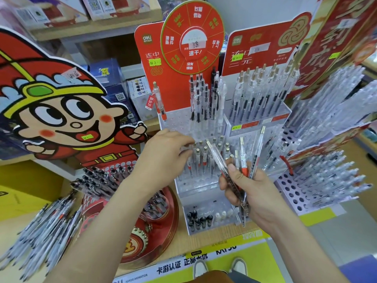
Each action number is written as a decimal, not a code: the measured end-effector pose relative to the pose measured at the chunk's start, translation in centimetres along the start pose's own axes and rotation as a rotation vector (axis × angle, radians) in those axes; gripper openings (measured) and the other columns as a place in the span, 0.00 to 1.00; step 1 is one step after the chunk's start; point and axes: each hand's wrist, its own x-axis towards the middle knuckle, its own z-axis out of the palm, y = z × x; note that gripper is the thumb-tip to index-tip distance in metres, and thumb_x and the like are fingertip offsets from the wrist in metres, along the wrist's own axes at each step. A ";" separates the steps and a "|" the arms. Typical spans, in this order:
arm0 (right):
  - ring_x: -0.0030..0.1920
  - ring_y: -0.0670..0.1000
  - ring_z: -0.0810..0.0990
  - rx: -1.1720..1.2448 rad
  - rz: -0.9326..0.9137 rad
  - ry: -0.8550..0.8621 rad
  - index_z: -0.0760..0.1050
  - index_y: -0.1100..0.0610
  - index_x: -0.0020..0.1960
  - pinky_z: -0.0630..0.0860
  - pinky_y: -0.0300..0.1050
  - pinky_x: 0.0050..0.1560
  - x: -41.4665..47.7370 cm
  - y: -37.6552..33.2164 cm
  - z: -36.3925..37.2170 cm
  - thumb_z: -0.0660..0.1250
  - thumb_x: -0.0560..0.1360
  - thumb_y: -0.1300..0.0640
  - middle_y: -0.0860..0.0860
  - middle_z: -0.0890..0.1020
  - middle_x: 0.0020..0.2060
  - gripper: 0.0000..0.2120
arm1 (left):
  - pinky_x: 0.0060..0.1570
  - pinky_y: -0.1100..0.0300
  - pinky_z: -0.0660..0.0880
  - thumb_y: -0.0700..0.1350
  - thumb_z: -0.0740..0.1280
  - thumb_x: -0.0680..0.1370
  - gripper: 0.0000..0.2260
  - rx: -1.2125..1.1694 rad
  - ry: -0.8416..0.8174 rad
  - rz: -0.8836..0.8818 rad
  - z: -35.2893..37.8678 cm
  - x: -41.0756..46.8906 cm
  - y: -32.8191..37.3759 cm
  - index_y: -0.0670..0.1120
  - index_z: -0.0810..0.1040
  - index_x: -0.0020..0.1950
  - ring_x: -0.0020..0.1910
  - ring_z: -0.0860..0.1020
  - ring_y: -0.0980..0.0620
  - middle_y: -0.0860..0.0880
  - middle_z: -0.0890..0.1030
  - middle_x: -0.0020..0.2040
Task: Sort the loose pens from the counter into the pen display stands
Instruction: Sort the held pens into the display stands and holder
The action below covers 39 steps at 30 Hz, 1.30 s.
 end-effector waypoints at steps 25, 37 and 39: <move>0.25 0.49 0.64 0.008 0.071 0.109 0.80 0.65 0.54 0.57 0.42 0.27 -0.2 -0.6 -0.7 0.55 0.80 0.62 0.57 0.77 0.33 0.15 | 0.41 0.53 0.79 0.44 0.73 0.74 0.04 -0.342 0.370 -0.165 -1.3 -2.1 -0.2 0.48 0.83 0.47 0.37 0.79 0.54 0.55 0.81 0.37; 0.24 0.49 0.66 -0.073 0.045 0.003 0.79 0.47 0.61 0.62 0.37 0.25 -0.7 -0.7 -0.5 0.62 0.78 0.50 0.52 0.74 0.31 0.14 | 0.38 0.60 0.74 0.44 0.74 0.73 0.07 -0.185 0.347 -0.031 0.8 -1.8 -0.7 0.44 0.83 0.49 0.36 0.68 0.59 0.57 0.75 0.37; 0.24 0.48 0.64 -0.025 0.052 0.022 0.79 0.49 0.61 0.59 0.38 0.24 -0.6 -0.7 -0.5 0.62 0.79 0.53 0.53 0.73 0.31 0.13 | 0.37 0.60 0.74 0.45 0.73 0.73 0.07 -0.196 0.332 -0.034 0.9 -1.9 -0.7 0.45 0.83 0.48 0.35 0.69 0.57 0.56 0.76 0.36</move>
